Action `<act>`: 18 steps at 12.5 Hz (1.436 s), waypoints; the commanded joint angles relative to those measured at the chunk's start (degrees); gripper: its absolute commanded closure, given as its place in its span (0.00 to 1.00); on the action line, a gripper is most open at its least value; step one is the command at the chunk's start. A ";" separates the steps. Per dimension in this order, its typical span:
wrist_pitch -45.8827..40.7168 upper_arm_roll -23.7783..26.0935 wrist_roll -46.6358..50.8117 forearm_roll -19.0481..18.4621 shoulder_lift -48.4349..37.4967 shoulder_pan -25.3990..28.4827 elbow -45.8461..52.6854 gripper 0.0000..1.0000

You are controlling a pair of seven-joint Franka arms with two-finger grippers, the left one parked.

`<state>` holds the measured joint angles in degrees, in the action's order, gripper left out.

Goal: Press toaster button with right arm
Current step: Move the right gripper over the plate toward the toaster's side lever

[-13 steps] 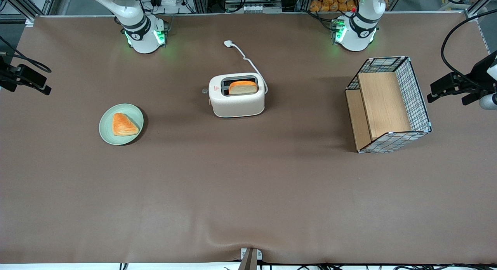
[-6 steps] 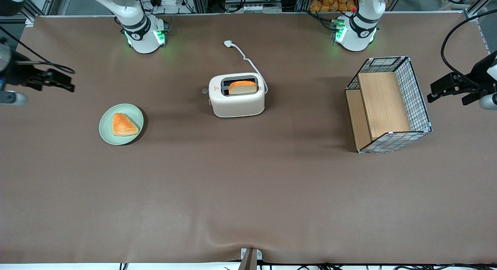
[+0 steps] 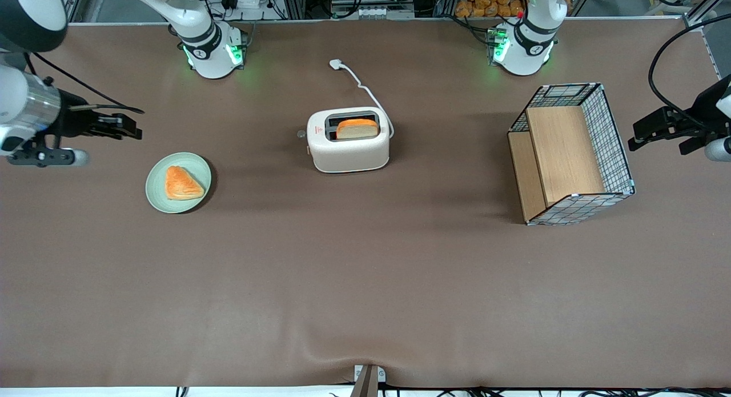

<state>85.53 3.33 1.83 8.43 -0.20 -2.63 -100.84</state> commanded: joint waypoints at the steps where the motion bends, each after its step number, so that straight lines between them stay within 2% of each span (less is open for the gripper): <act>1: 2.70 2.73 -0.60 1.85 -1.03 -0.35 -4.44 1.00; 4: 9.28 4.85 -0.60 5.88 -2.87 -0.35 -12.07 1.00; 7: 15.18 9.15 -0.51 7.73 -3.84 -0.18 -18.23 1.00; 9: 19.39 10.46 -0.69 13.08 -4.02 -0.09 -22.79 1.00; 11: 24.31 14.33 -0.51 14.58 -4.55 -0.18 -26.23 1.00; 13: 28.27 14.95 -0.60 18.10 -4.28 0.08 -29.05 1.00; 15: 30.39 16.45 -0.51 18.37 -4.02 0.09 -29.85 1.00; 17: 34.07 16.71 -0.69 22.92 -3.67 0.61 -32.47 1.00; 18: 35.22 18.19 -0.69 23.99 -3.67 1.05 -33.27 1.00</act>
<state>117.33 19.78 1.84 28.90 -1.81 -2.04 -130.39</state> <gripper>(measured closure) 0.991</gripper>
